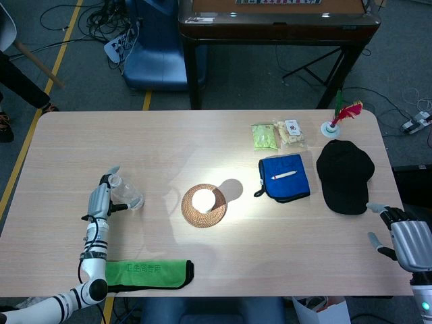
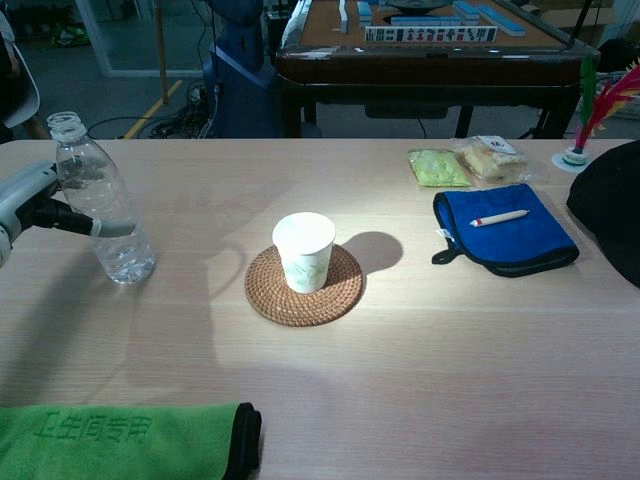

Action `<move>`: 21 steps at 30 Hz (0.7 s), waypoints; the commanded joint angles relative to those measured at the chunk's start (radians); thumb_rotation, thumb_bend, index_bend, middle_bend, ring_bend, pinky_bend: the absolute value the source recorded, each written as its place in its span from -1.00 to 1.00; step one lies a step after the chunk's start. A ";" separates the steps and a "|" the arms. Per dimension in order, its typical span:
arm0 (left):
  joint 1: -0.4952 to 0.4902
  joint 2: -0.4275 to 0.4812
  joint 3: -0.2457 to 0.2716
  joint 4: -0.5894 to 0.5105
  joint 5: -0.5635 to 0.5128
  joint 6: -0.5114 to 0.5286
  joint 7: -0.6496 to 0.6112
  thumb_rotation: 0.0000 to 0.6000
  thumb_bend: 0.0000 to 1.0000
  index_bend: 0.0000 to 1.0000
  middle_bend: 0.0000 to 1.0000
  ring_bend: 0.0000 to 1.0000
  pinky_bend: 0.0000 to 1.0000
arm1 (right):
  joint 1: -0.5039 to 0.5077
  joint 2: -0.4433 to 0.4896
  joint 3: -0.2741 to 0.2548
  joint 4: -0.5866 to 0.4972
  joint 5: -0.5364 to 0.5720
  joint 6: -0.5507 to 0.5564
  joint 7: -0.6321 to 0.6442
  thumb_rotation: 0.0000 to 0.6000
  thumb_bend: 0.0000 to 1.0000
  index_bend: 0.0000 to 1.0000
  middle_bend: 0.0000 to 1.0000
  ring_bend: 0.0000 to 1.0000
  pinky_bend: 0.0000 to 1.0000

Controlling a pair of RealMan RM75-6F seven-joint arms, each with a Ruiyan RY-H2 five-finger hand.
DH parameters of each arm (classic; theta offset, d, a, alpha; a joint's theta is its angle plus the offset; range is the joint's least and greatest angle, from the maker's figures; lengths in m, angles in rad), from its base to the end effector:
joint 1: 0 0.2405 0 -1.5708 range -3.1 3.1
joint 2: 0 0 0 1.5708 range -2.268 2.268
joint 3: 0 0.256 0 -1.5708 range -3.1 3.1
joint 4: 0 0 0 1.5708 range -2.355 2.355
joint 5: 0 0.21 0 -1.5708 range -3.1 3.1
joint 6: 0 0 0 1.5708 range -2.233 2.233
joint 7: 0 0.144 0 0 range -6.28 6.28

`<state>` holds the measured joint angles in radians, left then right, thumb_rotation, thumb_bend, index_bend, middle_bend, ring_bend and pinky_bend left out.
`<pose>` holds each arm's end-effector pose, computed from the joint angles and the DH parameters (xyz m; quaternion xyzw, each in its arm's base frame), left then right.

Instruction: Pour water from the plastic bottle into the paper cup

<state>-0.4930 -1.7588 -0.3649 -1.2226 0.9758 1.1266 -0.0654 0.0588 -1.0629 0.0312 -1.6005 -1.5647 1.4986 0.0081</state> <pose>-0.2454 0.3395 -0.0115 -0.4254 -0.5935 -0.4757 0.4904 -0.3142 -0.1692 0.1737 0.6194 -0.3651 0.3738 0.5859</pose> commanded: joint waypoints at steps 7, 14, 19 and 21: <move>0.035 0.064 0.023 -0.104 -0.005 0.011 0.043 1.00 -0.98 -0.97 -0.96 -0.97 -0.61 | 0.000 0.001 -0.002 -0.002 -0.002 -0.001 -0.003 1.00 -0.37 -0.44 -0.31 -0.33 -0.08; 0.091 0.181 0.067 -0.226 0.023 0.022 0.054 1.00 -0.99 -1.00 -0.97 -0.97 -0.63 | 0.000 0.001 -0.004 -0.005 -0.003 -0.003 -0.011 1.00 -0.37 -0.44 -0.31 -0.33 -0.08; 0.135 0.272 0.114 -0.271 0.075 0.032 0.037 1.00 -0.99 -1.00 -0.97 -0.97 -0.63 | 0.003 -0.006 -0.006 -0.005 0.003 -0.015 -0.031 1.00 -0.37 -0.44 -0.31 -0.33 -0.08; 0.151 0.305 0.134 -0.287 0.106 0.037 0.021 1.00 -0.99 -1.00 -0.97 -0.97 -0.63 | 0.005 -0.010 -0.006 -0.006 0.007 -0.021 -0.043 1.00 -0.37 -0.44 -0.31 -0.33 -0.08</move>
<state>-0.3614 -1.4810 -0.2531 -1.4904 1.0534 1.1568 -0.0289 0.0627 -1.0706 0.0253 -1.6062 -1.5601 1.4806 -0.0317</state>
